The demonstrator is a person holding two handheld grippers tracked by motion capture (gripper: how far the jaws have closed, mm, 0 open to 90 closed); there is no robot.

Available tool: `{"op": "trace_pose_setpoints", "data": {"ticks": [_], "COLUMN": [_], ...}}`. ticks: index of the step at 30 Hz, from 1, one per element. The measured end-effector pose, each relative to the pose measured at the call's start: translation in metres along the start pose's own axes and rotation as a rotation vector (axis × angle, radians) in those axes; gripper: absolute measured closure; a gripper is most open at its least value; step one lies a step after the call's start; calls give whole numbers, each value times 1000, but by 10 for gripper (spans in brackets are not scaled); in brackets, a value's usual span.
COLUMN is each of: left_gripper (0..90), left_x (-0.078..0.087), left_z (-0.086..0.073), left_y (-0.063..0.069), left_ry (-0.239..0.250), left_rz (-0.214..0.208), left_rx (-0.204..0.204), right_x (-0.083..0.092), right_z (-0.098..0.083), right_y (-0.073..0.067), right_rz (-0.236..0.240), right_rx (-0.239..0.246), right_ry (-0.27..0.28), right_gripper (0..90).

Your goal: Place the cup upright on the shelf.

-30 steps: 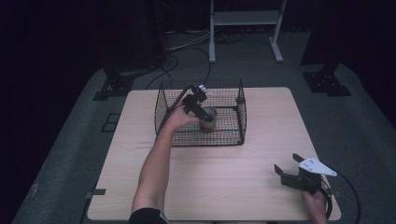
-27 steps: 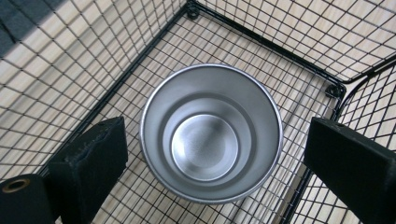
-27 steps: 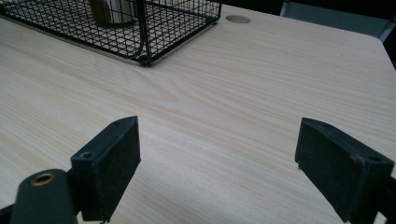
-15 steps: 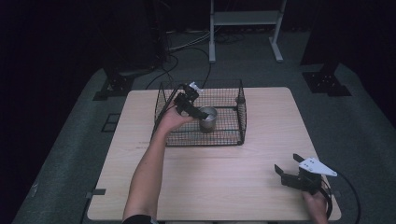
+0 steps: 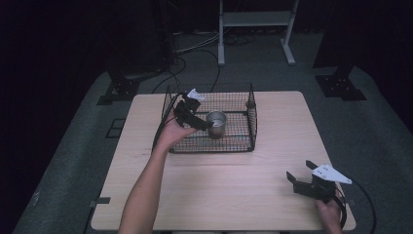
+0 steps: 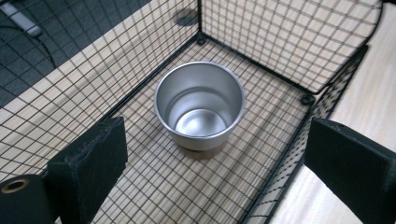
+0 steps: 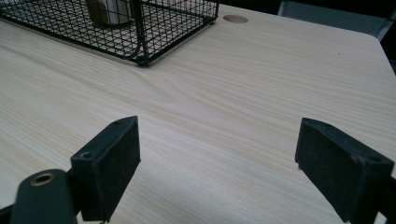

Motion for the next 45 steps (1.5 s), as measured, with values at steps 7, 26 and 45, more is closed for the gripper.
{"op": "trace_pose_setpoints", "data": {"ticks": [7, 26, 45], "left_gripper": [52, 52, 57], "left_x": [8, 27, 37], "left_z": [-3, -31, -63], "left_y": [15, 30, 40], "left_ry": [20, 62, 142], "left_rz": [10, 11, 6], "left_rx": [-32, -37, 8], "right_x": [0, -1, -1], "right_z": [0, 0, 0], "right_y": [0, -2, -1], "right_rz": [-1, -11, -13], "right_rx": [0, 14, 15], "right_ry": [-1, -4, -6], "right_gripper": [133, 134, 134]}}
Point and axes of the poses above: each handheld gripper's, and its own axes: x roughly backward along the jaws, z roughly out of its top, y roughly to its right, the point moved 10 cm from there along -x, roughly forward along the jaws, and after that the axes turned 15 degrees about -y, right-handed, at the moved point
